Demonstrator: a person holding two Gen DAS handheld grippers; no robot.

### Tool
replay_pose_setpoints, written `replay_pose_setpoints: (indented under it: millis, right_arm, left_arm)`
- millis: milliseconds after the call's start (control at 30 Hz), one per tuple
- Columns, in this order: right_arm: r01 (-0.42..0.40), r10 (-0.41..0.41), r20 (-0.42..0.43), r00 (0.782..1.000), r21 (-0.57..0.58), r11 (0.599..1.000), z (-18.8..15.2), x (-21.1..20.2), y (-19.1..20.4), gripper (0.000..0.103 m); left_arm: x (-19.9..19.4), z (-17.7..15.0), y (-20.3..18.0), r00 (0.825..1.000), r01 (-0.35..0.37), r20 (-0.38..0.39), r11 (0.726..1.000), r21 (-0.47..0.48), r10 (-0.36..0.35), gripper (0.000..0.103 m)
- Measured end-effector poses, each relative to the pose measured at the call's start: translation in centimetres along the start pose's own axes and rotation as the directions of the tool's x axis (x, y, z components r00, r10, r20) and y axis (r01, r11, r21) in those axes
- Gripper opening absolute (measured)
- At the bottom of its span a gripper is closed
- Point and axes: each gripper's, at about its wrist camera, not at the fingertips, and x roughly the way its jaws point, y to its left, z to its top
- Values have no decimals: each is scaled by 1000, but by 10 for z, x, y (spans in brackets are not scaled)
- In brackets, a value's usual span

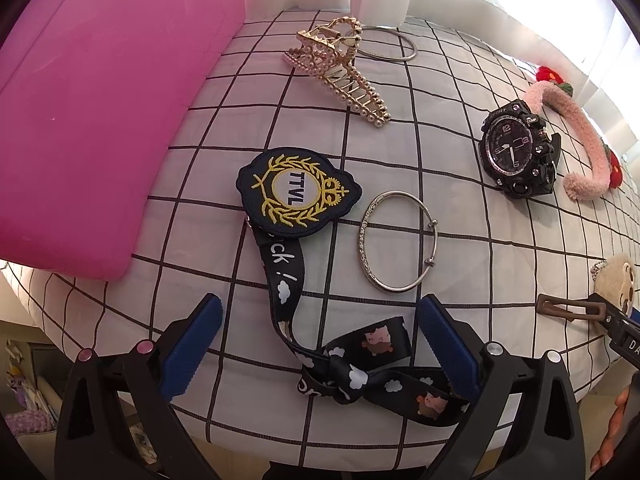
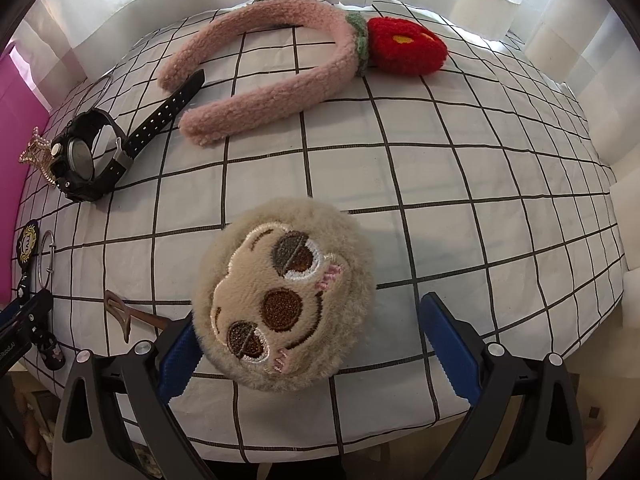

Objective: Organize jewelry
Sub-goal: 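Grasp the black TTVL lanyard with the left tool while the right tool grasps the sloth plush, then carry lanyard and sloth plush into the pink tub and open both tools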

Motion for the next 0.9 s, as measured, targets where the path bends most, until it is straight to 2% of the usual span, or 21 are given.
replay_pose_setpoints:
  millis: [167,267,433,467,500,567,700,900]
  right_arm:
    - [0,0,7,1000,-3,1000,-4,0,0,95]
    - [-5,5,8,1000,-4,1000,-6,-1,1,94]
    - [-17,17,7,1000,-13,1000,-5,-6,1,91]
    - [-19,19,10,1000,-24,1000,-6,-8,3,85]
    - [-20,21,19,1000,-34,999,-6,-12,7,74]
    - [-20,21,25,999,-50,999,-7,-18,12,54]
    - [-37,39,34,999,-40,998,-6,-20,8,47]
    - [-71,72,57,996,-14,997,-5,-33,0,45]
  left_arm:
    - [-10,-6,-5,1000,11,13,1000,27,-11,78]
    - [-15,-6,-8,1000,17,13,999,28,-17,64]
    - [-21,-9,-10,999,32,21,999,40,-33,19]
    - [-22,-9,-7,999,37,20,999,33,-38,14]
    - [-22,-9,-4,999,45,17,999,23,-46,7]
    - [-19,-4,-5,998,63,15,998,8,-63,6]
    - [-20,-5,-2,997,73,27,997,7,-73,4]
    - [-37,-2,3,993,99,70,995,1,-99,4]
